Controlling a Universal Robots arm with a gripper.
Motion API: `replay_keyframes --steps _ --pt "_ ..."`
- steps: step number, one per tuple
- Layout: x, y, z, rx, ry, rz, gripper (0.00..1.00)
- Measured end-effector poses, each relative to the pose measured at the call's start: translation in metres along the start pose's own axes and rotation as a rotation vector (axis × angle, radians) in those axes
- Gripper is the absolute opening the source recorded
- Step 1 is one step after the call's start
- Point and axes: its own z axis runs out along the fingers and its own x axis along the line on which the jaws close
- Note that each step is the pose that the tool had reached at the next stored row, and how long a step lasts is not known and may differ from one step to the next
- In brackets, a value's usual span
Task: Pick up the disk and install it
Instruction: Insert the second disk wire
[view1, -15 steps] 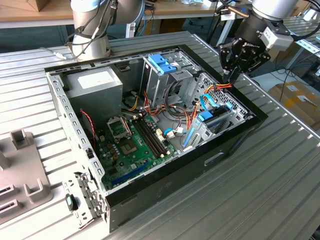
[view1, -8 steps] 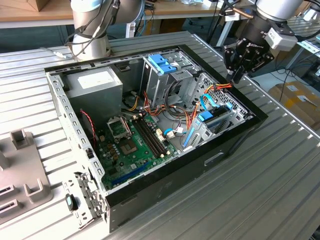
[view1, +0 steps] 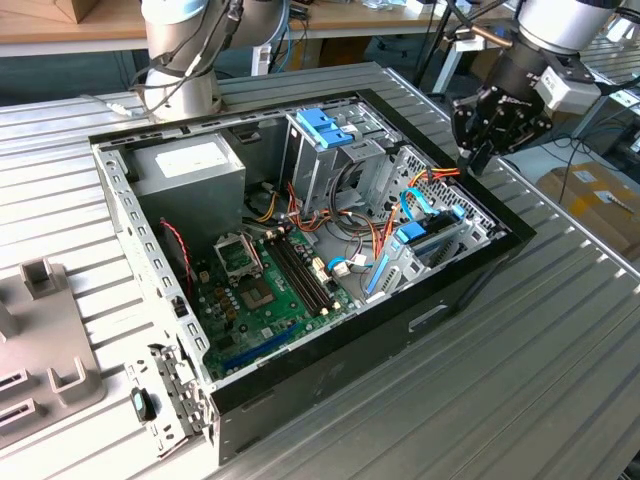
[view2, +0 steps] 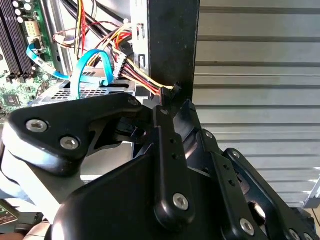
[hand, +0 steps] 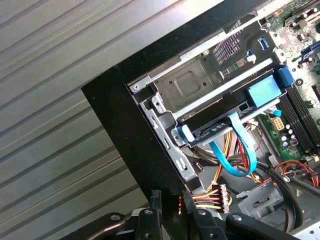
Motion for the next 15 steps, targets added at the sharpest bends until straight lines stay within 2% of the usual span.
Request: replay_keyframes --steps 11,12,14,15 --pt "-0.0004 -0.0006 0.0017 -0.0001 0.0 0.0 0.3" --pt "-0.0005 -0.0006 0.0017 -0.0001 -0.0001 0.0 0.28" --pt "-0.0005 -0.0007 0.0017 -0.0002 0.0 0.0 0.16" --pt "-0.0005 -0.0007 0.0017 -0.0001 0.0 0.0 0.16"
